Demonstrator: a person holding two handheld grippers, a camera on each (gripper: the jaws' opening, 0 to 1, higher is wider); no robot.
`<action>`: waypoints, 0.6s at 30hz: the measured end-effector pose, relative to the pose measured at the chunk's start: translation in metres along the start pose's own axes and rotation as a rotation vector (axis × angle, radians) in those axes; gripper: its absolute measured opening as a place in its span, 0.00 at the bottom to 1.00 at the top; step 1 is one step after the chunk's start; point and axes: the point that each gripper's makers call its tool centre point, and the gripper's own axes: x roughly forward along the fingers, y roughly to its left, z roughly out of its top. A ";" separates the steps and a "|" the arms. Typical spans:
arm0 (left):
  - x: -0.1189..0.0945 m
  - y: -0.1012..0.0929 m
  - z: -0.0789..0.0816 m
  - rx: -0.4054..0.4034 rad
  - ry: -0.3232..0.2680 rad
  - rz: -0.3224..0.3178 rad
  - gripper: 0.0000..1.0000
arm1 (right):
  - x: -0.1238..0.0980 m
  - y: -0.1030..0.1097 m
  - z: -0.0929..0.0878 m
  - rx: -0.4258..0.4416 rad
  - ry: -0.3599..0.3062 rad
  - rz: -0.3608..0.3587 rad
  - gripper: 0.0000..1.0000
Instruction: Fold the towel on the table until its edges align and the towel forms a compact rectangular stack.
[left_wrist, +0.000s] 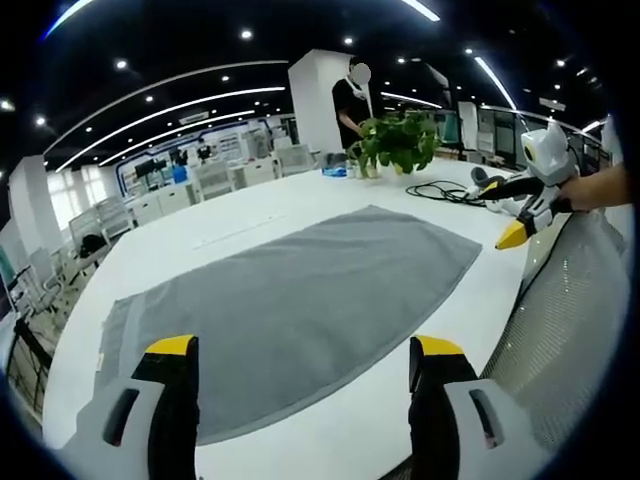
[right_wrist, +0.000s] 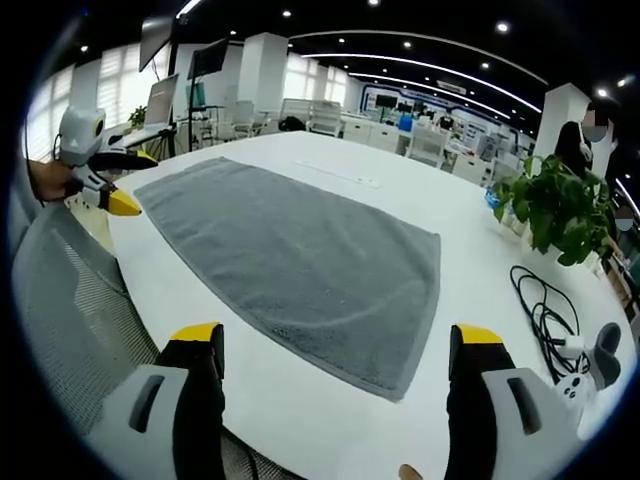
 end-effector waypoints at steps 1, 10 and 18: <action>0.000 0.000 0.000 -0.001 0.000 0.000 0.89 | 0.000 0.000 0.000 0.001 0.000 0.001 0.93; -0.001 -0.001 0.000 -0.004 0.005 0.003 0.89 | 0.000 0.000 -0.001 0.004 0.003 0.001 0.93; 0.000 -0.004 0.000 0.003 0.013 -0.009 0.89 | 0.000 -0.003 -0.001 0.022 0.003 -0.007 0.92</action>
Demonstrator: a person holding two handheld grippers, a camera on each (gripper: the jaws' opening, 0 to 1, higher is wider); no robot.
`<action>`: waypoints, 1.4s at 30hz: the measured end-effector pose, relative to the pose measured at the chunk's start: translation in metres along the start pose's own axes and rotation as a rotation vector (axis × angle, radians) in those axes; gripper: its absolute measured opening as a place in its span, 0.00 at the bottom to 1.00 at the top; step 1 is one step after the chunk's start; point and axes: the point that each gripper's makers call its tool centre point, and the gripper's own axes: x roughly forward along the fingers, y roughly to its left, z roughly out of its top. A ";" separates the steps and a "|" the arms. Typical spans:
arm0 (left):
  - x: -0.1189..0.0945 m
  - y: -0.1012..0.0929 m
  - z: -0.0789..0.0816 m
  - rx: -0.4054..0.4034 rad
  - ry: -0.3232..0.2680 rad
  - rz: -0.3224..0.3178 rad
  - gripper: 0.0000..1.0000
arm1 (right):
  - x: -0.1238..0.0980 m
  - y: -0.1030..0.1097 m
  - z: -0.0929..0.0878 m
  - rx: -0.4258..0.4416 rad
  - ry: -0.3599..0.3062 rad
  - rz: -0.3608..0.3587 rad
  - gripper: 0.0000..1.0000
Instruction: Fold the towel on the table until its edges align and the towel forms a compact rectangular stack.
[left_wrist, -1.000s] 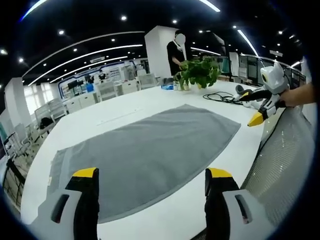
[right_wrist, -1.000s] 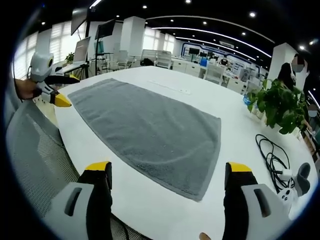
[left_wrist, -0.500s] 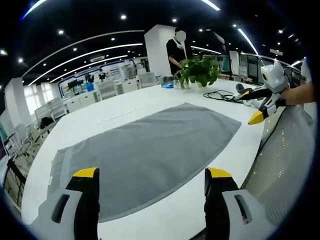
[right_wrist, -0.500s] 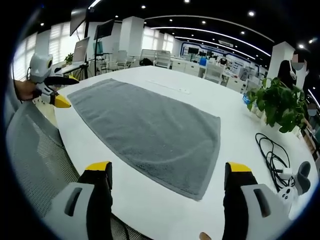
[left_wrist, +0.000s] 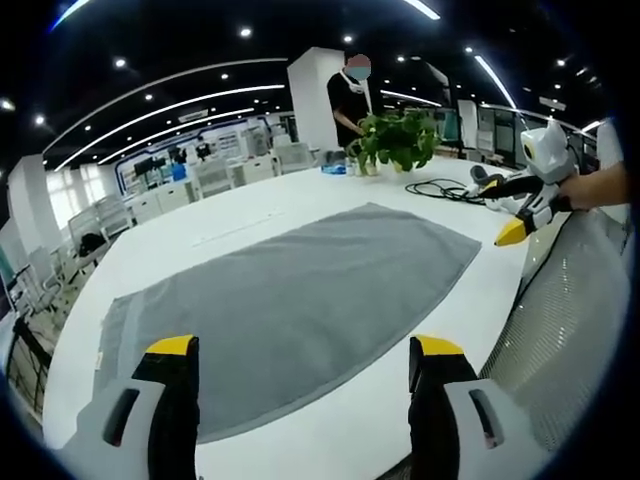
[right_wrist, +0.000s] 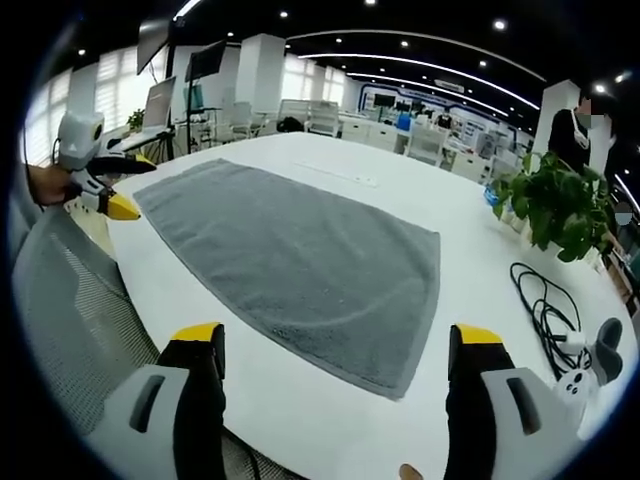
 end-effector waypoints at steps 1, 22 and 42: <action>0.000 0.000 -0.001 0.001 0.003 -0.002 0.89 | 0.000 -0.001 -0.001 -0.022 0.009 -0.010 0.93; 0.054 -0.060 0.074 0.164 -0.070 -0.305 0.89 | -0.006 -0.073 0.061 0.112 -0.148 -0.095 0.91; 0.125 -0.123 0.101 0.224 -0.045 -0.429 0.88 | 0.042 -0.125 0.089 0.171 -0.182 -0.071 0.86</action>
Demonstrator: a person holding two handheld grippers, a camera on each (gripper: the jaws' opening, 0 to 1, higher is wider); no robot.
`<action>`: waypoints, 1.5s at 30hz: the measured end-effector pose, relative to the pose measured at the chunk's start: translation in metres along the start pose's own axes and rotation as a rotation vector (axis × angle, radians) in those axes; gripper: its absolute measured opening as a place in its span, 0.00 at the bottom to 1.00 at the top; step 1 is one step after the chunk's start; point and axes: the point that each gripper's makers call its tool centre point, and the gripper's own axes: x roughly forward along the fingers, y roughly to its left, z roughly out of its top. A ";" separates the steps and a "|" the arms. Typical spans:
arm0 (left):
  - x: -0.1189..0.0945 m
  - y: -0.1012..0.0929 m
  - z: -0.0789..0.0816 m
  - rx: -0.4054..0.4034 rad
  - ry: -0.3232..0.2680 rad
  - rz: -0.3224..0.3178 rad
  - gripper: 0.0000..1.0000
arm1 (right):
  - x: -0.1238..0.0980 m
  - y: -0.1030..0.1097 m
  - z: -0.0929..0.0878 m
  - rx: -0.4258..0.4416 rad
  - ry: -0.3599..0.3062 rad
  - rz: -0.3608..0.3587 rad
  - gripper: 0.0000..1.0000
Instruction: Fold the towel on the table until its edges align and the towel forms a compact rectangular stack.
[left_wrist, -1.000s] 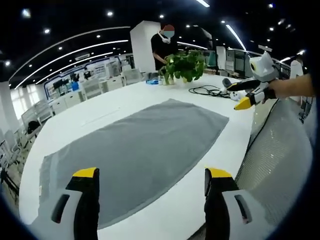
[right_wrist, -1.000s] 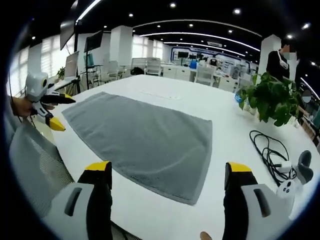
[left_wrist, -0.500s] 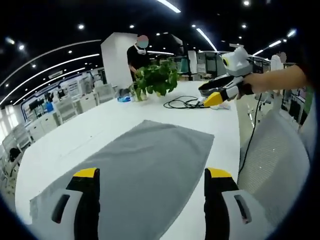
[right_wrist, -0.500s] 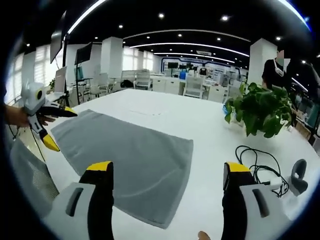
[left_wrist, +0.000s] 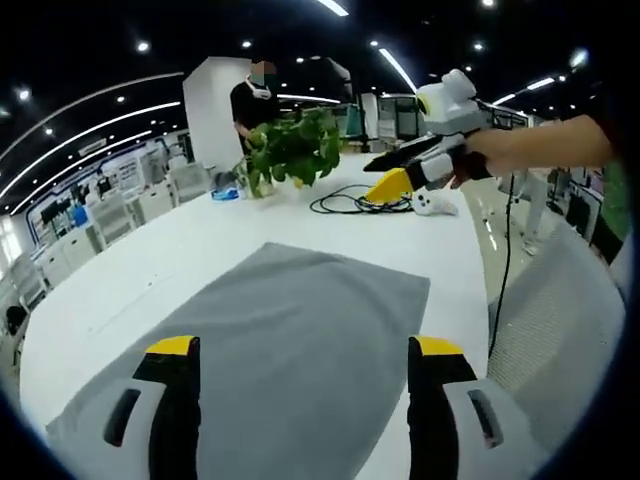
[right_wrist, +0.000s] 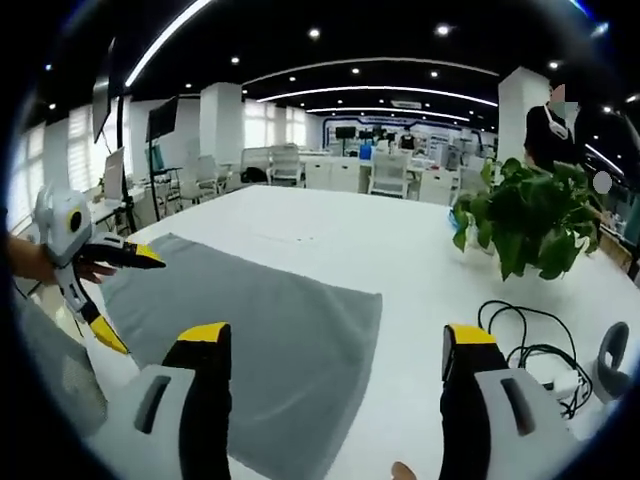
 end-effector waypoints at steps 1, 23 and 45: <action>0.004 -0.003 0.000 0.004 0.003 -0.009 0.88 | 0.004 -0.003 0.001 0.002 -0.002 -0.001 0.85; 0.095 -0.099 0.035 0.232 0.002 -0.309 0.77 | 0.076 -0.042 -0.013 0.066 0.029 -0.001 0.75; 0.142 -0.162 0.010 0.132 0.052 -0.489 0.47 | 0.130 -0.062 -0.031 0.117 0.054 -0.012 0.67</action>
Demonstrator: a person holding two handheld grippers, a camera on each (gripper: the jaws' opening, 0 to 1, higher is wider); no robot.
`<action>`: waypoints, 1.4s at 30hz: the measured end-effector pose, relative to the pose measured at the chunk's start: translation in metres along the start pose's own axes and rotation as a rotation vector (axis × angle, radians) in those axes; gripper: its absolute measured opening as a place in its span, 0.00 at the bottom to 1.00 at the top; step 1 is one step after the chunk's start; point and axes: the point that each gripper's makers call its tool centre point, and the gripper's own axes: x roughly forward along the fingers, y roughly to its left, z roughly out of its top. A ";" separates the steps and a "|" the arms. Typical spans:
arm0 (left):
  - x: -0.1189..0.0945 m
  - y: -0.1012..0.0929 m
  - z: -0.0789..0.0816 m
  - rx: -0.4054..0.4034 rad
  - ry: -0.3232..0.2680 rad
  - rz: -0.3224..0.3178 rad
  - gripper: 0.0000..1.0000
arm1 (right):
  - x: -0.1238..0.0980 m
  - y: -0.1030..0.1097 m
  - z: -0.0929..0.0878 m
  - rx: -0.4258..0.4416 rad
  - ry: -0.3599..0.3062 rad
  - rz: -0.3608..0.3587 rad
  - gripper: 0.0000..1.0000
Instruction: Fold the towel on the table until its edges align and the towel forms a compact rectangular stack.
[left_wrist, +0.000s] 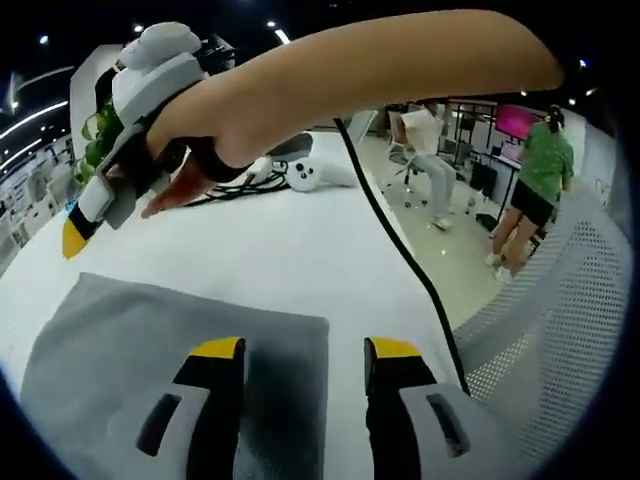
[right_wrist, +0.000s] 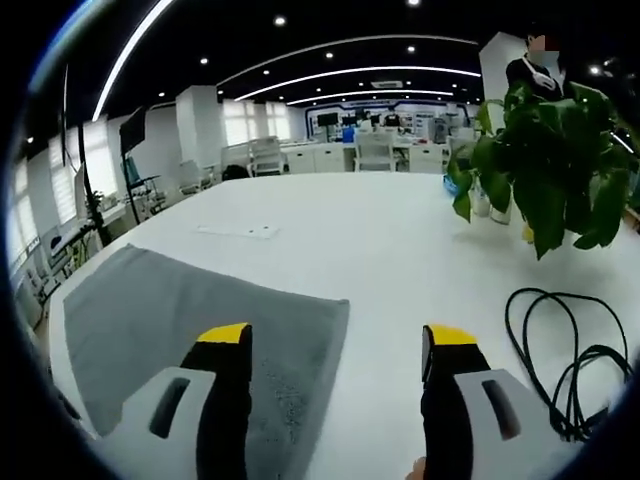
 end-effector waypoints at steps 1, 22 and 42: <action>0.003 -0.002 -0.001 0.001 -0.001 -0.009 0.45 | 0.003 0.000 -0.001 0.001 0.001 0.002 0.67; 0.029 -0.008 0.002 0.003 -0.040 -0.012 0.21 | 0.047 0.016 -0.007 0.109 0.007 0.051 0.53; 0.032 -0.011 -0.001 0.111 -0.028 0.035 0.08 | 0.064 0.017 -0.023 -0.044 0.069 0.037 0.34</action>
